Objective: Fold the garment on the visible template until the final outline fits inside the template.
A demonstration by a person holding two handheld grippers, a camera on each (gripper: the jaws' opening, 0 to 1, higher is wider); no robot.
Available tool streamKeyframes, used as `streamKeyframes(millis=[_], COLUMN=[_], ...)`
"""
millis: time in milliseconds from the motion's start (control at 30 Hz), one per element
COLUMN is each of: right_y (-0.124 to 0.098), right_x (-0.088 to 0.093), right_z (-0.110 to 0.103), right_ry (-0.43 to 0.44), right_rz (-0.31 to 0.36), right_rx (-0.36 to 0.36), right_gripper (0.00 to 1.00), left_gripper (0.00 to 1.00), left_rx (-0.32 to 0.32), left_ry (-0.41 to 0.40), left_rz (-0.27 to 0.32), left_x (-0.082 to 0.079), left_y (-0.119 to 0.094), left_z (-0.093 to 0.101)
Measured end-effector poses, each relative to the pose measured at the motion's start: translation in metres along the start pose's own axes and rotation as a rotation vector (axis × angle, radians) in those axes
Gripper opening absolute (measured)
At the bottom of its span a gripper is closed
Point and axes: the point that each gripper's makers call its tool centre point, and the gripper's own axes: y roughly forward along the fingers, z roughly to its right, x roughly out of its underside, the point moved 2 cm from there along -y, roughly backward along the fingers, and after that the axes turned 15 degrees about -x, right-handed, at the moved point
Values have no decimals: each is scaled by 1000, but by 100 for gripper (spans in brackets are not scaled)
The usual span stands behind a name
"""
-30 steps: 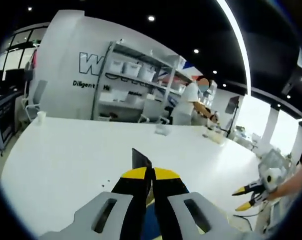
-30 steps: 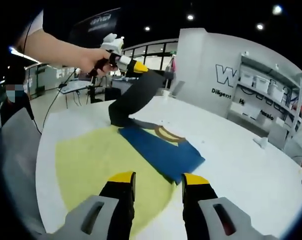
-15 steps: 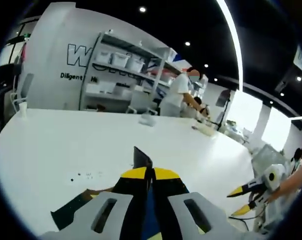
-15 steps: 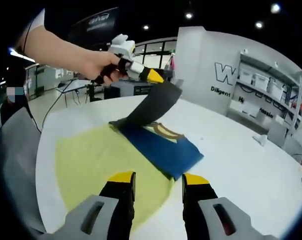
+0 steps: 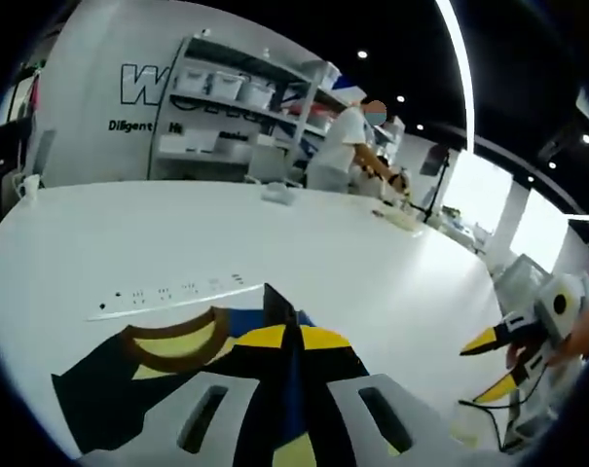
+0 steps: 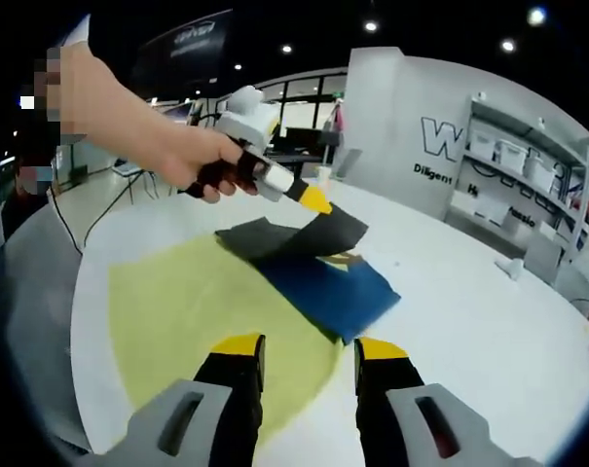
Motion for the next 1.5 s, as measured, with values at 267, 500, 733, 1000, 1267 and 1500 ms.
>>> streamKeyframes(millis=[267, 500, 733, 1000, 1267, 1500], right_y=[3, 4, 5, 8, 12, 15], right_x=[1, 4, 4, 7, 17, 21], right_z=[-1, 1, 0, -1, -5, -11], right_ry=[1, 4, 5, 7, 15, 12], right_rz=[-7, -11, -14, -21, -43, -59], right_rx=[-6, -7, -9, -15, -25, -40], right_gripper=[32, 32, 32, 31, 31, 31], left_gripper=[1, 3, 15, 16, 14, 14], left_rx=[18, 63, 119, 107, -23, -146], left_ry=[-3, -8, -6, 16, 49, 16], left_rz=[-25, -46, -60, -54, -70, -97], left_x=[13, 20, 29, 36, 59, 78], left_y=[8, 14, 7, -25, -71, -99], left_z=[14, 33, 48, 23, -53, -118])
